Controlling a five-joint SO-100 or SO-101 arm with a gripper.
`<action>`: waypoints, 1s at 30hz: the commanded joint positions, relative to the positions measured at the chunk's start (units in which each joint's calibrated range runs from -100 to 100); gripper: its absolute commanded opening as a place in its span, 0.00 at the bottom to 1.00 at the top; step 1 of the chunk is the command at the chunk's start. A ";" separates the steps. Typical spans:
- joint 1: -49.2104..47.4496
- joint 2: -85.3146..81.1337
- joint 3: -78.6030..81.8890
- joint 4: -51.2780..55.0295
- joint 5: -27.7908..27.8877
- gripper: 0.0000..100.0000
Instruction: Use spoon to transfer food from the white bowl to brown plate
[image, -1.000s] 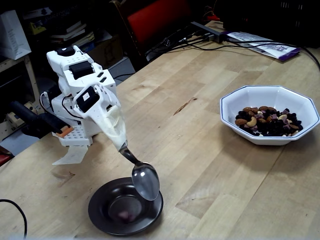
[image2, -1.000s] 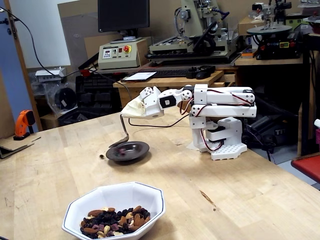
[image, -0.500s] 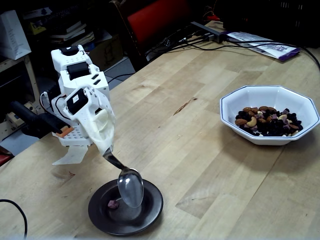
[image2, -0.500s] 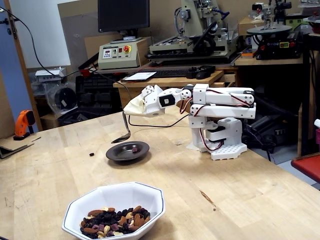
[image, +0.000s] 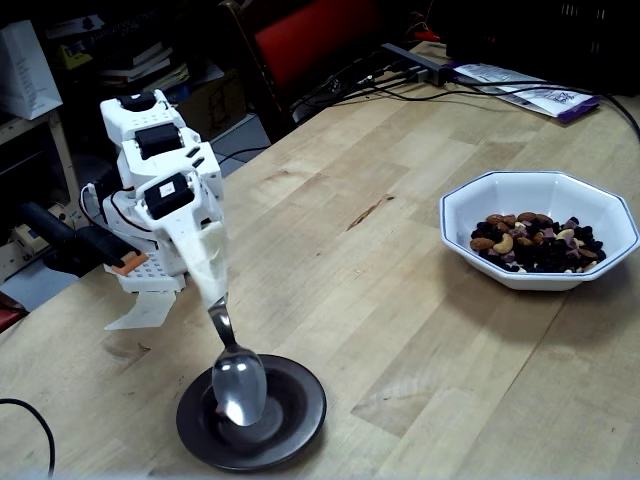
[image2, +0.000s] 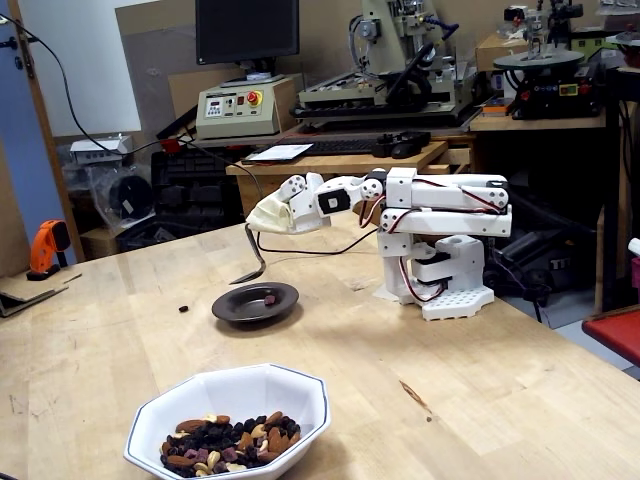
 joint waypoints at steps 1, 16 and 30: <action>-4.30 -0.35 -8.16 0.04 2.88 0.04; -20.00 -0.26 -22.50 22.01 2.88 0.04; -32.96 -0.26 -25.42 25.81 3.03 0.04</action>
